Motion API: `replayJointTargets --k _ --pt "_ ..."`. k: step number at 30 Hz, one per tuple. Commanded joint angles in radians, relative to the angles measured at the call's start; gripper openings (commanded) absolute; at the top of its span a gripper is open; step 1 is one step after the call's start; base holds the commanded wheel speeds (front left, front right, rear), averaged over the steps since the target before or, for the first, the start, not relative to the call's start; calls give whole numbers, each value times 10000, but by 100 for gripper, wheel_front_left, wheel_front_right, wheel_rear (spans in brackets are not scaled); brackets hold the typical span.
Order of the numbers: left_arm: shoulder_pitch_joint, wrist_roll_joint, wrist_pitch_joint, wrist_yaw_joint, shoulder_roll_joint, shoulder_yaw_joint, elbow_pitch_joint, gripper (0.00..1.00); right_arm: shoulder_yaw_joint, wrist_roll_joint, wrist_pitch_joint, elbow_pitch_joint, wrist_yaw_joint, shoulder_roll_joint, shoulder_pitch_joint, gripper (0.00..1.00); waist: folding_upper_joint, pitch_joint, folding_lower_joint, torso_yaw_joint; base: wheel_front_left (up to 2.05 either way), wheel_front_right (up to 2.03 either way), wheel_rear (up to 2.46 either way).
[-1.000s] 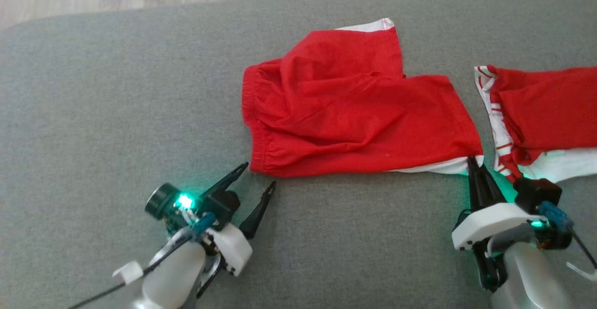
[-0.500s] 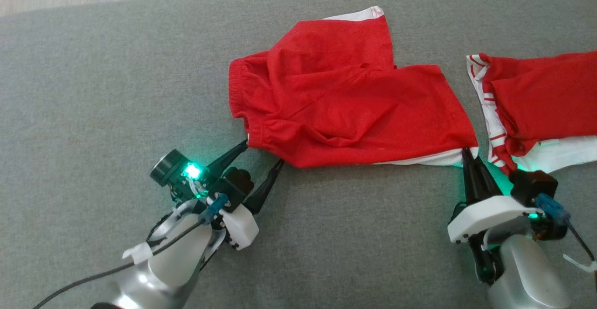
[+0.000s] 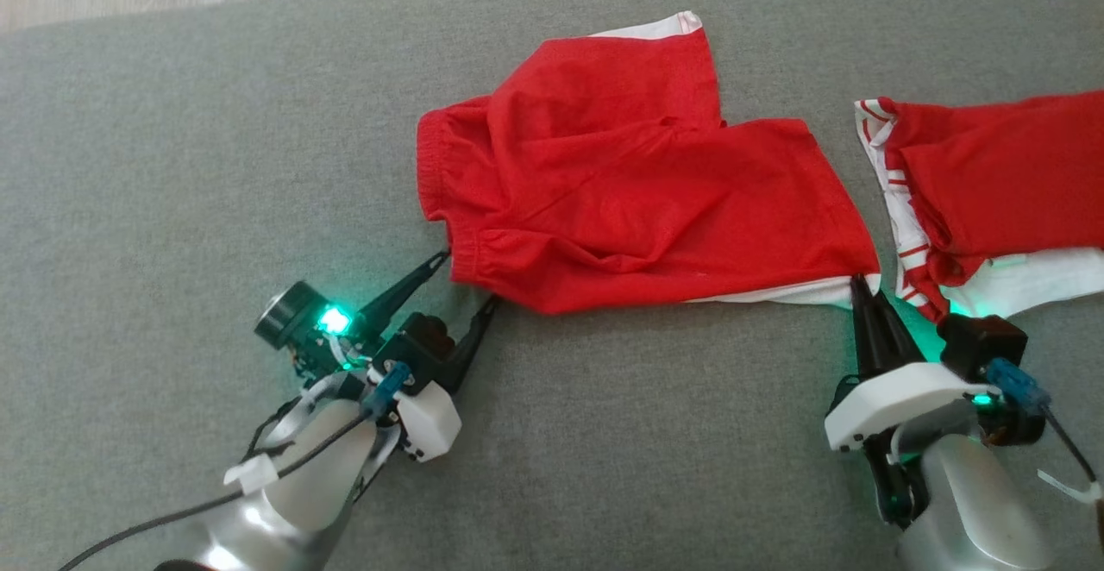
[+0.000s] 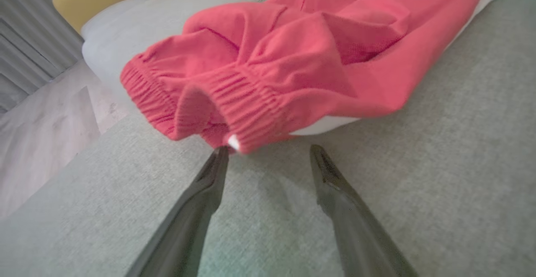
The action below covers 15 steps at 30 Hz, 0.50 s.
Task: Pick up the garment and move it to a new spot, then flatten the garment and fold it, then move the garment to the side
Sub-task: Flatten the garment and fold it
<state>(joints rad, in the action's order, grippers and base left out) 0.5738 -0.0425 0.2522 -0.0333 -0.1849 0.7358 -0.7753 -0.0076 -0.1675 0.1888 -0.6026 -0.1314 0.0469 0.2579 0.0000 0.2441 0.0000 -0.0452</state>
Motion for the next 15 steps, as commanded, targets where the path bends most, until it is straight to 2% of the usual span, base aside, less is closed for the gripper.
replayJointTargets --k 1,8,15 --pt "432 -48 94 133 -289 -431 126 100 243 -66 68 185 7 33 308 0 0 -31 0 1 0 0 0" --pt "329 -163 94 492 -291 -574 -29 100 264 -66 92 47 7 33 293 0 0 -177 0 33 0 0 0" --pt "144 -30 95 -215 -408 -49 566 100 328 -61 75 -19 7 33 293 0 0 -259 0 49 0 0 0"
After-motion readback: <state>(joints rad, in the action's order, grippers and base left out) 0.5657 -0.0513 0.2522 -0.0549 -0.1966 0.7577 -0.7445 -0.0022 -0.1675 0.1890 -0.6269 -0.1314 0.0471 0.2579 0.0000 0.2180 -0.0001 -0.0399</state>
